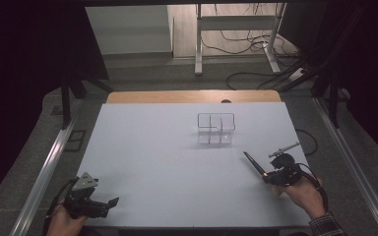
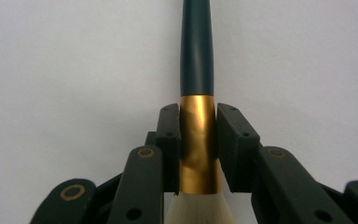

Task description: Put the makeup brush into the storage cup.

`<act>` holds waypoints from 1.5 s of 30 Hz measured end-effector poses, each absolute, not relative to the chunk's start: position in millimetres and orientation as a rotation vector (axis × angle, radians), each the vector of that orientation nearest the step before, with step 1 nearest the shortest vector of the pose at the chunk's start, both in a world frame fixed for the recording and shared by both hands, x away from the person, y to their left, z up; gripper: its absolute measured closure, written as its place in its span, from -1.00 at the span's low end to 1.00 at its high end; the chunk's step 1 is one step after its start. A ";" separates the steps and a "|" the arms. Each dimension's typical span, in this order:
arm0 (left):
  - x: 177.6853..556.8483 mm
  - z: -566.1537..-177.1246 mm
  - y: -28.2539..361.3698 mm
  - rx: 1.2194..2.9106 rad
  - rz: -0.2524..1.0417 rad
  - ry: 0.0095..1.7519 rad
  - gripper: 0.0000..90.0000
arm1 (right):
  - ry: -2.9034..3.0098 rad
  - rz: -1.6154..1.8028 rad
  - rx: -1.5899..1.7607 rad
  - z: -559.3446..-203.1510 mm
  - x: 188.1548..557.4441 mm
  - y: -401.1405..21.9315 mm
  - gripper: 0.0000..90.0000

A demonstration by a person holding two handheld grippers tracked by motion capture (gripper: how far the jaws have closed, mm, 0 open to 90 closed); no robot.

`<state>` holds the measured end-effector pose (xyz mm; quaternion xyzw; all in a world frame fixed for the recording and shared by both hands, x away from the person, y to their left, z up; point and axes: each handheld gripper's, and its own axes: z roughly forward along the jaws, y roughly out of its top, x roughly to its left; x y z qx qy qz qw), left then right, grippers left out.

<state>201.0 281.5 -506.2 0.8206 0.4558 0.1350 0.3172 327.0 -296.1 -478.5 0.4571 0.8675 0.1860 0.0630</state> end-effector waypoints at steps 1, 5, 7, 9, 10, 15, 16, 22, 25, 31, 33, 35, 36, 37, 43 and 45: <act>201.7 -505.0 280.3 2.155 0.365 1.193 -1.00 | 2.613 0.587 1.375 -475.9 325.7 -296.6 0.60; 203.5 -501.2 275.3 2.152 0.402 1.164 -1.00 | 2.592 0.633 1.368 -470.4 323.5 -297.2 0.60; 205.2 -499.9 272.9 2.151 0.415 1.149 -1.00 | 2.587 0.647 1.355 -468.1 322.1 -297.4 0.60; 206.6 -499.2 271.3 2.151 0.417 1.141 -1.00 | 2.574 0.671 1.347 -466.1 320.2 -297.1 0.60; 207.5 -498.8 270.5 2.152 0.419 1.135 -1.00 | 2.574 0.671 1.347 -466.1 320.2 -297.1 0.60; 213.8 -496.7 263.0 2.135 0.405 1.103 -1.00 | 2.545 0.735 1.323 -459.0 315.7 -297.9 0.60; 213.8 -496.7 263.0 2.135 0.405 1.103 -1.00 | 2.545 0.735 1.323 -459.0 315.7 -297.9 0.60; 220.0 -493.9 255.0 2.129 0.376 1.075 -1.00 | 2.510 0.823 1.287 -451.4 310.5 -298.0 0.60; 222.0 -493.1 252.7 2.127 0.356 1.073 -0.99 | 2.504 0.842 1.273 -449.3 308.9 -295.9 0.60; 229.4 -490.3 242.2 2.097 0.292 1.045 -0.98 | 2.493 0.880 1.248 -447.3 306.9 -291.9 0.60; 231.5 -489.5 239.9 2.090 0.278 1.043 -0.98 | 2.489 0.895 1.233 -445.9 305.8 -290.1 0.60; 233.4 -488.6 237.8 2.076 0.258 1.045 -0.98 | 2.483 0.914 1.224 -444.4 304.8 -288.6 0.60; 234.4 -488.0 237.0 2.070 0.249 1.044 -0.98 | 2.486 0.922 1.212 -443.4 304.5 -287.9 0.60; 235.2 -487.4 235.8 2.062 0.241 1.045 -0.98 | 2.482 0.932 1.205 -442.6 303.9 -286.8 0.60; 240.5 -484.0 228.7 2.056 0.214 1.028 -0.99 | 2.497 0.990 1.157 -439.8 302.1 -279.3 0.60; 241.4 -483.4 227.2 2.055 0.211 1.024 -0.99 | 2.501 0.994 1.153 -439.4 301.8 -278.4 0.60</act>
